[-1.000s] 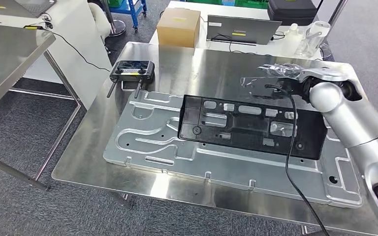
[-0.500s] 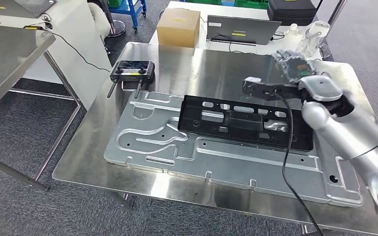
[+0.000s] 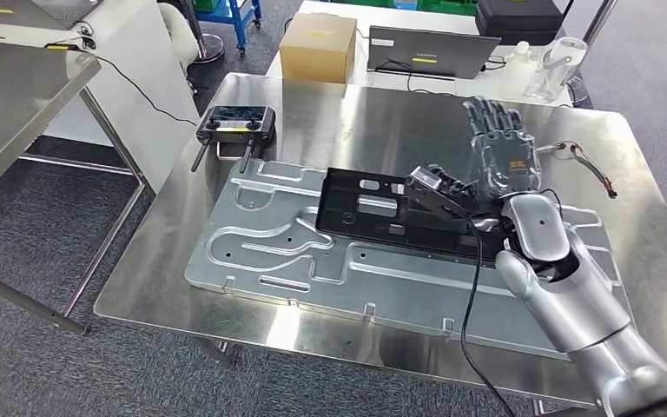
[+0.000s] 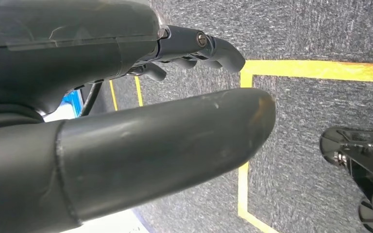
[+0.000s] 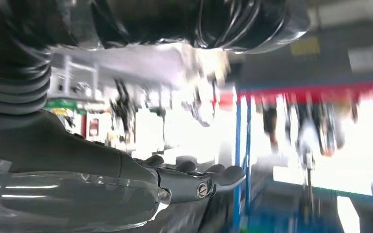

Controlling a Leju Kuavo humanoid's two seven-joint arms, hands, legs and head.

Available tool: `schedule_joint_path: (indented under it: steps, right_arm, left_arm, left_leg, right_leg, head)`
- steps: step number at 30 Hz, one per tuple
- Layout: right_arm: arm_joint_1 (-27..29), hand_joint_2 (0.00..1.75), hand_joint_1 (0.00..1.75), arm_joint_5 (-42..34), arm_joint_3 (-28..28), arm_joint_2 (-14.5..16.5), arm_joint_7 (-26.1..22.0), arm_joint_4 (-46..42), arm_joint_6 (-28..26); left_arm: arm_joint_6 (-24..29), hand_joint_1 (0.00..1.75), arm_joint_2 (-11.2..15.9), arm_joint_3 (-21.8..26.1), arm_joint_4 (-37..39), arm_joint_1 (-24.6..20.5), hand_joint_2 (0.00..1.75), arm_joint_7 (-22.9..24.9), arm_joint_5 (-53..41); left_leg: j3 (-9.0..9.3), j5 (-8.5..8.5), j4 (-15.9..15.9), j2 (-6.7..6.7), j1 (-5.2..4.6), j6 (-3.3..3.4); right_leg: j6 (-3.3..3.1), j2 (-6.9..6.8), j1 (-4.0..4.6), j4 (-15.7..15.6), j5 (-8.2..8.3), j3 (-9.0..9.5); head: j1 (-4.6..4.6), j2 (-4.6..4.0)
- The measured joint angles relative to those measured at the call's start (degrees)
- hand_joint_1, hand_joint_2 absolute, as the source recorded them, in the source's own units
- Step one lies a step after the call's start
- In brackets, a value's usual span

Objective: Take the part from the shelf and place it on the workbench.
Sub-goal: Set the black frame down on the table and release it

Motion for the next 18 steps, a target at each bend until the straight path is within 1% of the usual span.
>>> schedule_joint_path:
  steps: [2,6,7,9,10,11,13,14,15,16,17,18]
  right_arm:
    - [2.76,0.00,0.00,0.63,-3.40,0.59,-1.97,-3.70,-2.46]
    - [6.18,0.00,0.00,0.45,-8.95,1.34,-4.55,-9.77,-3.20]
    - [6.56,0.00,0.00,0.56,-9.80,1.40,-4.88,-10.86,-3.20]
    - [7.11,0.00,0.00,0.91,-11.00,1.44,-5.37,-12.61,-3.19]
    - [7.26,0.00,0.00,1.07,-11.35,1.44,-5.50,-13.21,-3.19]
    - [7.43,0.00,0.00,1.21,-11.59,1.44,-5.59,-13.61,-3.19]
    - [7.96,0.00,0.00,1.37,-11.83,1.45,-5.62,-14.10,-3.18]
    - [8.32,0.00,0.00,1.40,-11.94,1.46,-5.62,-14.23,-3.18]
    - [8.65,0.00,0.00,1.42,-12.07,1.49,-5.62,-14.31,-3.18]
    - [8.87,0.00,0.00,1.42,-12.20,1.51,-5.62,-14.38,-3.18]
    - [8.97,0.00,0.00,1.42,-12.33,1.54,-5.62,-14.50,-3.18]
    - [9.00,0.00,0.00,1.42,-12.44,1.56,-5.63,-14.66,-3.18]
  left_arm:
    - [0.14,0.00,-0.12,-0.07,0.00,0.04,0.00,-0.08,-0.42]
    - [0.14,0.00,-0.21,-0.22,0.00,0.08,0.00,0.02,-0.99]
    - [0.14,0.00,-0.21,-0.24,0.00,0.09,0.00,0.12,-1.08]
    - [0.11,0.00,-0.24,-0.28,0.00,0.04,0.00,0.30,-1.22]
    - [0.10,0.00,-0.27,-0.29,0.00,0.01,0.00,0.34,-1.28]
    - [0.09,0.00,-0.31,-0.32,0.00,-0.02,0.00,0.39,-1.31]
    - [0.06,0.00,-0.37,-0.38,0.00,-0.01,0.00,0.44,-1.33]
    - [0.05,0.00,-0.39,-0.40,0.00,0.00,0.00,0.46,-1.34]
    - [0.03,0.00,-0.43,-0.43,0.00,0.00,0.00,0.48,-1.34]
    - [0.02,0.00,-0.49,-0.44,0.00,-0.01,0.00,0.49,-1.34]
    - [0.01,0.00,-0.54,-0.46,0.00,-0.02,0.00,0.50,-1.34]
    - [0.00,0.00,-0.57,-0.47,0.00,-0.03,0.00,0.50,-1.34]
  left_leg:
    - [-0.03,-0.07,0.10,0.00,-0.09,0.08]
    - [-0.19,-0.19,0.41,0.02,-0.41,0.56]
    - [-0.23,0.04,0.37,0.02,-0.46,0.74]
    - [0.06,1.16,-0.66,0.13,-0.16,1.32]
    - [0.16,1.81,-1.24,0.23,0.01,1.64]
    - [0.21,2.28,-1.76,0.34,0.19,1.88]
    - [-0.22,2.57,-1.75,0.46,0.15,2.10]
    - [-0.45,2.57,-1.56,0.47,0.15,2.11]
    - [-0.66,2.52,-1.30,0.45,0.17,2.05]
    - [-0.83,2.41,-0.99,0.43,0.22,1.93]
    - [-0.95,2.21,-0.61,0.39,0.29,1.71]
    - [-1.15,1.89,-0.15,0.35,0.35,1.36]
  right_leg:
    - [0.05,0.00,-0.07,-0.07,0.02,0.00]
    - [0.43,0.02,-0.29,-0.32,0.26,-0.01]
    - [0.66,0.05,-0.33,-0.50,0.49,0.04]
    - [1.18,0.08,-0.33,-0.63,0.48,-0.01]
    - [1.35,0.07,-0.30,0.24,-0.30,-0.43]
    - [1.45,0.05,-0.29,2.37,-1.83,-1.37]
    - [1.64,0.02,-0.39,9.38,-5.50,-4.43]
    - [1.78,0.02,-0.48,12.57,-6.50,-5.82]
    - [1.94,0.00,-0.63,14.02,-6.34,-6.44]
    - [2.09,-0.03,-0.81,13.40,-5.11,-6.08]
    - [2.22,-0.09,-1.01,10.93,-3.20,-4.83]
    - [2.32,-0.14,-1.17,7.57,-1.63,-3.11]
  head:
    - [0.00,0.01]
    - [0.00,0.01]
    - [-0.01,0.01]
    - [-0.01,0.01]
    - [-0.01,0.01]
    - [0.00,0.00]
    - [0.00,0.01]
    - [0.00,0.00]
    - [0.00,0.01]
    - [0.00,0.01]
    - [0.00,0.00]
    - [0.00,0.00]
